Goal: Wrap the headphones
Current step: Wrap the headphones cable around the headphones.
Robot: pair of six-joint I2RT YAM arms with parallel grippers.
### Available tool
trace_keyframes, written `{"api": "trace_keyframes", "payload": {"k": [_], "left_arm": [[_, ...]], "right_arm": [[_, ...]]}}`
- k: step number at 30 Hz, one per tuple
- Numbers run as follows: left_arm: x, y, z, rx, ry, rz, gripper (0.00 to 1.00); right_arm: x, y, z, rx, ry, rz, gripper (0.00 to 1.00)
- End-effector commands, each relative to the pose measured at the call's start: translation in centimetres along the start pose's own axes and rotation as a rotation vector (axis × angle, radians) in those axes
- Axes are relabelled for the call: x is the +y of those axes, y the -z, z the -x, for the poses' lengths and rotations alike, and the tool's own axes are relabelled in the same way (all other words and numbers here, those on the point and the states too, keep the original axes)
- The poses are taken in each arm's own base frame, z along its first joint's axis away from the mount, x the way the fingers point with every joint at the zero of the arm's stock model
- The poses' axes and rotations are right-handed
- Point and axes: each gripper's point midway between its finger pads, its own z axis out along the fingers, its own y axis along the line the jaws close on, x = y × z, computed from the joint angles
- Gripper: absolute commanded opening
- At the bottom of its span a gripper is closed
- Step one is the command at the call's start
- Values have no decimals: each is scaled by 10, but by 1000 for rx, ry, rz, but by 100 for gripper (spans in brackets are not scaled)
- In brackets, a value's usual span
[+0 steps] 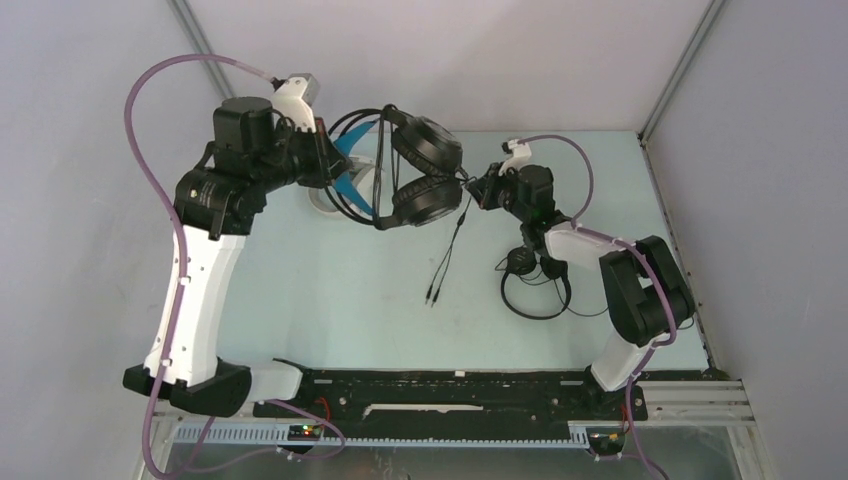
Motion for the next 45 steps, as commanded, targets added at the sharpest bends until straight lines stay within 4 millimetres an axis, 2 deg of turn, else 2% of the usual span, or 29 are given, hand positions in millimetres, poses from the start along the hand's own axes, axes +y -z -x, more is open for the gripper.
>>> {"api": "trace_keyframes", "payload": {"k": [1,7,14,21,28,38,45], "left_arm": [[-22,26,9,-71,-89,-108,0],[-14,11,-20,-15,-193,-125,0],[-19,-6,-46,26,-340,-172,0],[-9,-23,-79,150,-612,-90,0],[6,-35,-84,191,-756,21,0],[30,-45,-86,236,-897,201,0],[28,-50,-91,236,-966,201,0]], "right_arm": [[-16,-3,28,-44,8,-29,0],[-12,4,44,-54,23,-8,0],[-4,17,58,-61,82,2,0],[6,34,72,-46,121,26,0],[18,49,87,-54,150,37,0],[56,72,108,-38,181,145,0],[70,82,114,-15,173,183,0]]}}
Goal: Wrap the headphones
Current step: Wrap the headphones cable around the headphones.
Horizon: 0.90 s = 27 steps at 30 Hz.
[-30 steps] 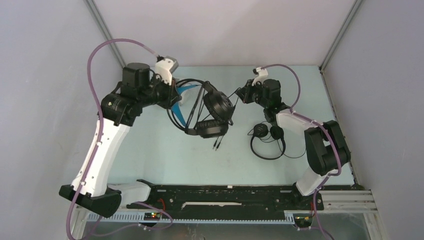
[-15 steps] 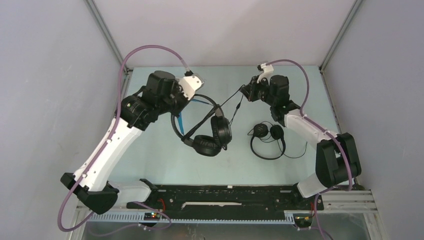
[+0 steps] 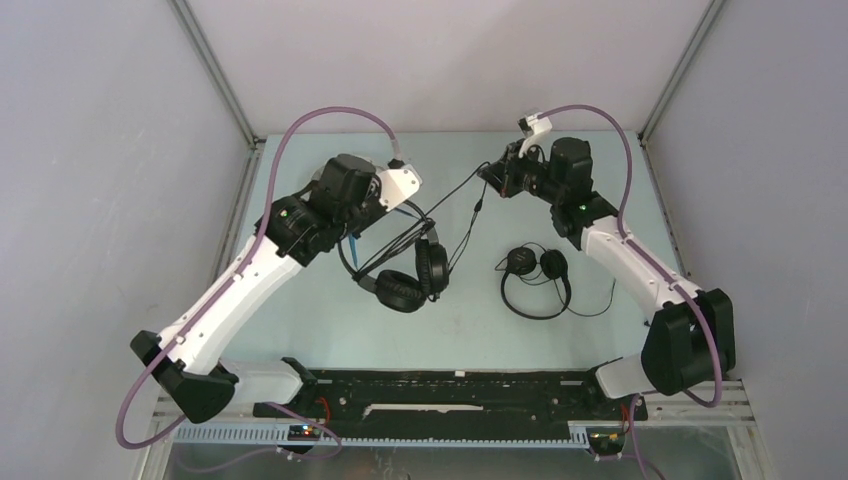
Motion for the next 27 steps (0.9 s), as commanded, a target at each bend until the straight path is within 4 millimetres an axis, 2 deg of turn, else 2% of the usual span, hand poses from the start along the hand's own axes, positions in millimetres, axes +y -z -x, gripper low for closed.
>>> {"api": "trace_keyframes", "payload": {"k": [1,6,12,20,27], "left_arm": [[8,2,10,-44,-39,60,0],[2,-1,8,-27,-65,48,0],[9,-4,6,5,-63,91,0],[33,-6,-2,120,40,250,0],[52,-4,4,148,155,354,0]], "right_arm": [[21,13,33,-47,36,49,0],[26,20,37,-53,41,53,0],[34,28,39,-33,18,67,0],[78,50,46,-19,-64,229,0],[117,62,38,44,-130,371,0]]}}
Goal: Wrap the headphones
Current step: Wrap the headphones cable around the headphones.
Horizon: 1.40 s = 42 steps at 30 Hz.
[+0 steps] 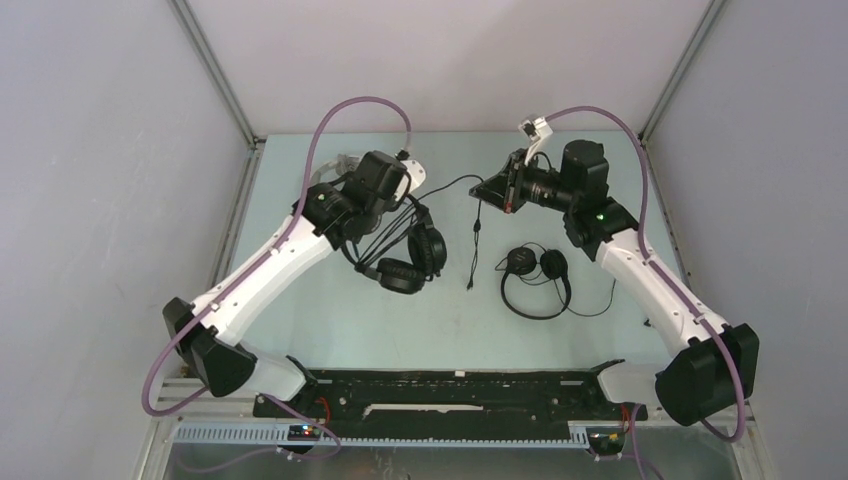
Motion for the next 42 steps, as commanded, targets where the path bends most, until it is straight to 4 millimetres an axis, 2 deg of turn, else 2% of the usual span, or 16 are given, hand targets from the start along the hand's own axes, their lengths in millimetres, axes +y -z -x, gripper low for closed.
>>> {"api": "trace_keyframes", "payload": {"k": [1,5,9,14,18,26,35,42], "left_arm": [[44,22,20,-46,198,150,0],[52,18,20,-6,272,186,0],[59,16,22,14,355,190,0],[70,15,21,-16,517,156,0],[80,16,16,-26,582,178,0],[83,14,22,-61,712,178,0],[83,19,43,-230,964,124,0],[89,29,56,-339,1126,105,0]], "right_arm": [[53,8,19,-14,-10,164,0],[82,3,17,2,-40,265,0],[100,-2,13,19,-88,323,0],[110,-4,11,23,-93,340,0],[119,-5,9,26,-90,354,0],[144,-22,7,6,-108,418,0],[128,-40,16,-70,-128,309,0],[122,-48,17,-121,-57,220,4]]}}
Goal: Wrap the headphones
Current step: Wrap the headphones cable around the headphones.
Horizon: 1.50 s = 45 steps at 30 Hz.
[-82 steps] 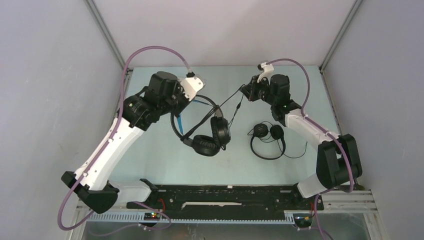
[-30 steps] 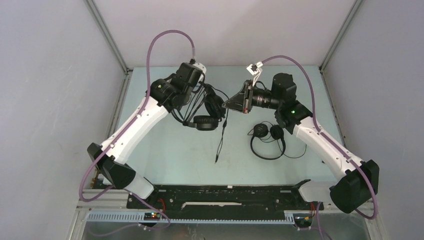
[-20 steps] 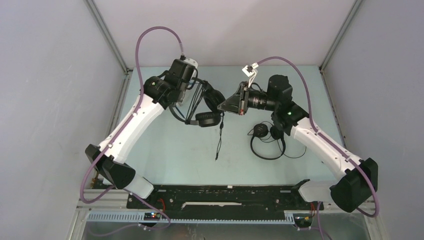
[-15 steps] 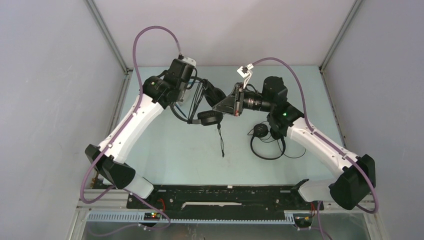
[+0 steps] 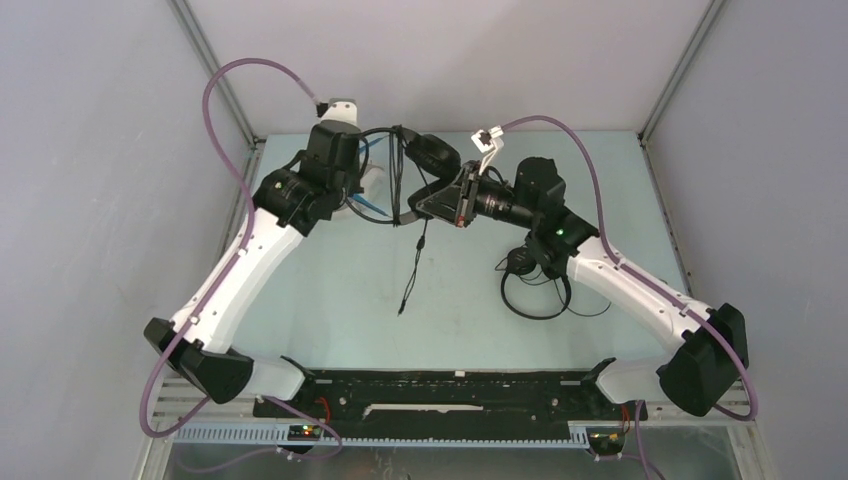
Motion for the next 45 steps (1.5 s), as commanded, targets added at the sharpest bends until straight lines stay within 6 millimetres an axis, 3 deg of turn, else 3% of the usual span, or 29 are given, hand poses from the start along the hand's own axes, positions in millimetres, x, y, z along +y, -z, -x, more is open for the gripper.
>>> {"api": "trace_keyframes", "payload": {"k": [1,8,13,26,32,38,42,45], "left_arm": [[-7,15,52,-203,307,-69,0],[-11,22,59,-231,399,-110,0],[-11,27,64,-247,429,-122,0],[-3,47,72,-293,471,-152,0],[0,55,76,-289,459,-153,0],[5,64,82,-312,440,-160,0],[6,72,87,-324,440,-176,0],[3,78,91,-331,434,-210,0]], "right_arm": [[19,-5,26,-95,128,-1,4],[20,-7,27,-112,227,-14,7],[17,-13,25,-130,285,-57,15],[10,-18,25,-155,344,-134,11],[27,-17,12,-113,346,-76,13],[49,-6,-7,-45,335,16,23],[49,2,-21,-67,365,68,33],[36,6,-29,-97,423,50,47]]}}
